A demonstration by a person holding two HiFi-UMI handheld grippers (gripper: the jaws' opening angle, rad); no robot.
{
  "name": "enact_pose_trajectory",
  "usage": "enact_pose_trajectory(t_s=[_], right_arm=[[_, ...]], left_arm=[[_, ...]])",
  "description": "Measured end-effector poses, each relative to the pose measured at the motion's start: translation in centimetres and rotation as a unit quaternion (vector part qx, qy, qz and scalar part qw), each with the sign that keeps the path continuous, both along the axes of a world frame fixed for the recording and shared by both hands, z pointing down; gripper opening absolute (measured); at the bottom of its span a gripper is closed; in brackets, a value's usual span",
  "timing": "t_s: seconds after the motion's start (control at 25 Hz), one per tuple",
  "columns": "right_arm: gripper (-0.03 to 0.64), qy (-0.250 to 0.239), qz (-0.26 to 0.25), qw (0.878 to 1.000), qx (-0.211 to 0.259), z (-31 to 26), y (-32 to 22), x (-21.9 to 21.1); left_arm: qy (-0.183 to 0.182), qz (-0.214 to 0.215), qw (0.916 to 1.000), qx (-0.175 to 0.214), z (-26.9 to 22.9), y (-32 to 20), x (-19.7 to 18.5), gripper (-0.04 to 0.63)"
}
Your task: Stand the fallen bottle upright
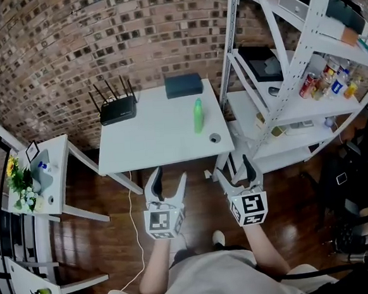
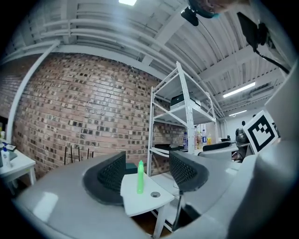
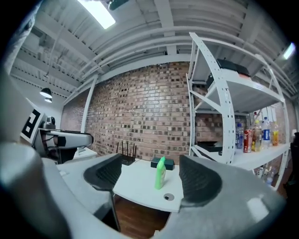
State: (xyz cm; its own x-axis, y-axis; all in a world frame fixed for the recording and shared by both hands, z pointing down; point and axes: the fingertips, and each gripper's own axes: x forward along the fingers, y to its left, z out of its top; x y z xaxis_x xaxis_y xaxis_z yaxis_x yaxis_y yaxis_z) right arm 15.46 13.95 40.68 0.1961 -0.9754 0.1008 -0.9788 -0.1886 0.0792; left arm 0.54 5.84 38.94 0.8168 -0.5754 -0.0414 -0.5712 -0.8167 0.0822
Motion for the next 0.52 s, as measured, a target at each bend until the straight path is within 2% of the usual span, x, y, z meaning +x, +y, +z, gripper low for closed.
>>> enact_pose_trajectory(t_s=[0.2,0.52], right_arm=[[0.365,0.010,-0.029,0.999,0.008,-0.5,0.3,0.8],[0.353,-0.007,-0.038,0.999,0.031,-0.8,1.7,2.9]], left_arm=[[0.005,-0.024,0.9997,-0.005,0.2,1.9,0.9,0.293],[0.000,-0.057,0.9984,0.006,-0.2,3.3,1.9,0.285]])
